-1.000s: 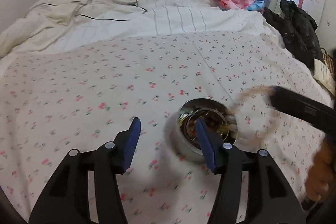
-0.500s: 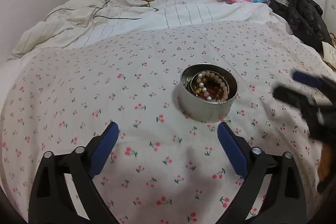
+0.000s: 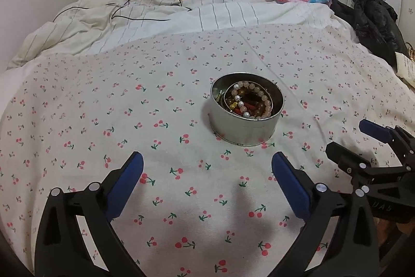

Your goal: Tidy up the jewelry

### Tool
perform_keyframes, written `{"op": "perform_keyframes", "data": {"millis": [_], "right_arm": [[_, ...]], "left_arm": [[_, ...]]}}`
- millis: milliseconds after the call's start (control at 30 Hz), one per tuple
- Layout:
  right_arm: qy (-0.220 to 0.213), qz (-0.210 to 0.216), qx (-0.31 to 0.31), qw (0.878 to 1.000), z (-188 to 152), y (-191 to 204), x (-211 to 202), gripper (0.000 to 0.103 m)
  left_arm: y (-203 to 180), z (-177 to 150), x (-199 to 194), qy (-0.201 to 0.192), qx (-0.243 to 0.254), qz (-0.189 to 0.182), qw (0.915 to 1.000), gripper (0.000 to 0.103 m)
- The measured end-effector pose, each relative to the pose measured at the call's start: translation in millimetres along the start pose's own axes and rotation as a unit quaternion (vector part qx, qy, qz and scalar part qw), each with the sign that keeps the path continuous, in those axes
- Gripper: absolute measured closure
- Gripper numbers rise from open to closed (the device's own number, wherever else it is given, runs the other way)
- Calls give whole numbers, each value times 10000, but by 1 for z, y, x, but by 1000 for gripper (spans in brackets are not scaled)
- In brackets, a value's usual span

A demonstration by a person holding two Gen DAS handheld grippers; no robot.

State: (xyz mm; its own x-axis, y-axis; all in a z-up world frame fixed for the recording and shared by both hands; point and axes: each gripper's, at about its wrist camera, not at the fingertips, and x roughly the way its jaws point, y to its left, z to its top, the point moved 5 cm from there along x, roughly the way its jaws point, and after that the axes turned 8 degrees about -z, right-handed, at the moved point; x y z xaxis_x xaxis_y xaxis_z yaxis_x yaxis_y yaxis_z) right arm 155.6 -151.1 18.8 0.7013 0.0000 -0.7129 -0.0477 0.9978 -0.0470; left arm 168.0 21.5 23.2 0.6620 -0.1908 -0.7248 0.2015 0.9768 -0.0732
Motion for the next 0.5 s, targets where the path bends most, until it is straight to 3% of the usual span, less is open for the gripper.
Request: {"op": "perform_keyframes", "data": {"millis": [500], "right_arm": [[-80, -82, -116, 9999, 1, 3, -4, 12]], "left_arm": [[-4, -3, 0, 20, 19, -25, 10000, 8]]}}
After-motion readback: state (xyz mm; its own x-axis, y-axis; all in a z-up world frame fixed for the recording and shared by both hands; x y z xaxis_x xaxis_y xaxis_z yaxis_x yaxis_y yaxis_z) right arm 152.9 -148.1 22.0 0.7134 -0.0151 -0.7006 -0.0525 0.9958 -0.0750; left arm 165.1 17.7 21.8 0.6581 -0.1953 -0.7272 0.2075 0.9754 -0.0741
